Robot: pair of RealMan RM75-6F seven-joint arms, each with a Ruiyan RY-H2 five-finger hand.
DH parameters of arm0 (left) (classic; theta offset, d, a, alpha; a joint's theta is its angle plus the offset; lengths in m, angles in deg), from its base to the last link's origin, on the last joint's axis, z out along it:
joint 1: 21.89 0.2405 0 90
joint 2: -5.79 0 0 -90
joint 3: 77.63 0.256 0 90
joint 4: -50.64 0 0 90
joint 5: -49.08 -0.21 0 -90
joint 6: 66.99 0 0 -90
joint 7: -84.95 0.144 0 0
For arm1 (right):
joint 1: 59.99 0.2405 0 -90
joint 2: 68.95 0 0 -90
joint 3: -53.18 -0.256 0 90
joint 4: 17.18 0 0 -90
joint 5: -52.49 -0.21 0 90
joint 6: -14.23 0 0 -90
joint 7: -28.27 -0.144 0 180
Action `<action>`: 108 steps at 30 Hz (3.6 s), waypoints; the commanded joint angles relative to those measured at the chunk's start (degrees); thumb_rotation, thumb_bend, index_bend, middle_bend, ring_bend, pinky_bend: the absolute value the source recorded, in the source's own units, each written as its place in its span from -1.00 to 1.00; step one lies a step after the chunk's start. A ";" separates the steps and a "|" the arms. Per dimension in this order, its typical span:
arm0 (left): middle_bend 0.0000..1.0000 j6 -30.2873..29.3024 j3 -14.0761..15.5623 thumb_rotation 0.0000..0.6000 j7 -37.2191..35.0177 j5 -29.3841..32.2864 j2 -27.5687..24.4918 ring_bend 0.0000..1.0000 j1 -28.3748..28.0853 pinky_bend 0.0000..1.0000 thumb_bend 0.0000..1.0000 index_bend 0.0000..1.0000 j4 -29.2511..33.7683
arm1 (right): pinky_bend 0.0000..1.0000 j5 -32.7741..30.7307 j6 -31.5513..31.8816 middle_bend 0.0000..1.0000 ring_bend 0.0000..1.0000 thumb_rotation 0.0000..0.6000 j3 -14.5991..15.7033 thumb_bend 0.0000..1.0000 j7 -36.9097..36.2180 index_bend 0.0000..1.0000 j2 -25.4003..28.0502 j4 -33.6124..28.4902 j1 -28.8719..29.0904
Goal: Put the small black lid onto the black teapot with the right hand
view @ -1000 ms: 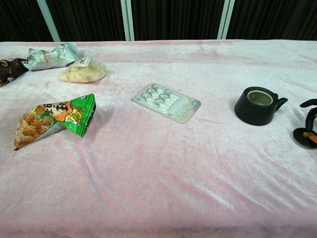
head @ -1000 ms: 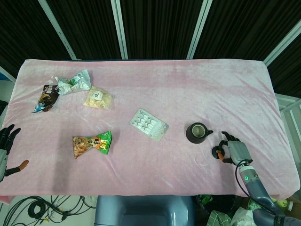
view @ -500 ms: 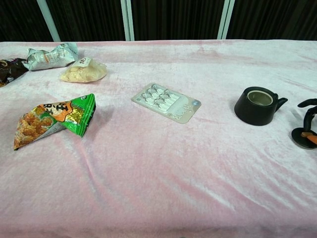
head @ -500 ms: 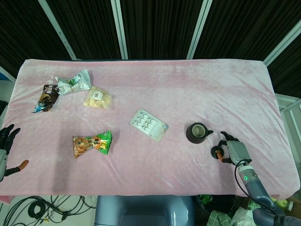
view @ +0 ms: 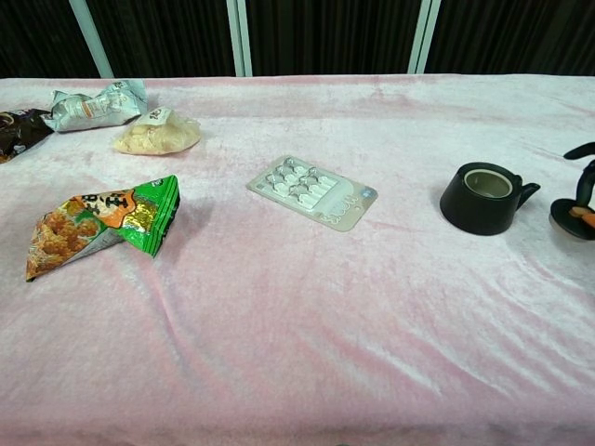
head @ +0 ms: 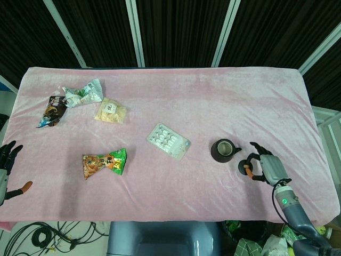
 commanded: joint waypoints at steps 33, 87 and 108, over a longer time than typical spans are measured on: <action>-1.00 0.36 -0.30 1.00 -0.26 0.38 -0.42 -1.00 -0.23 -1.00 -0.67 -0.82 0.18 | -0.63 -26.78 -13.85 -0.86 -0.74 1.00 -6.56 -0.29 22.15 0.50 0.04 -3.59 20.13; -1.00 0.48 -0.18 1.00 0.51 0.45 -0.26 -1.00 -0.24 -1.00 -0.67 -0.81 0.33 | -0.63 -26.26 -15.91 -0.86 -0.74 1.00 -3.34 -0.29 18.72 0.50 -2.78 2.28 20.29; -1.00 0.52 -0.20 1.00 0.50 0.47 -0.30 -1.00 -0.27 -1.00 -0.67 -0.81 0.40 | -0.63 -24.82 -16.50 -0.87 -0.74 1.00 -3.17 -0.28 17.35 0.50 -3.60 1.76 20.42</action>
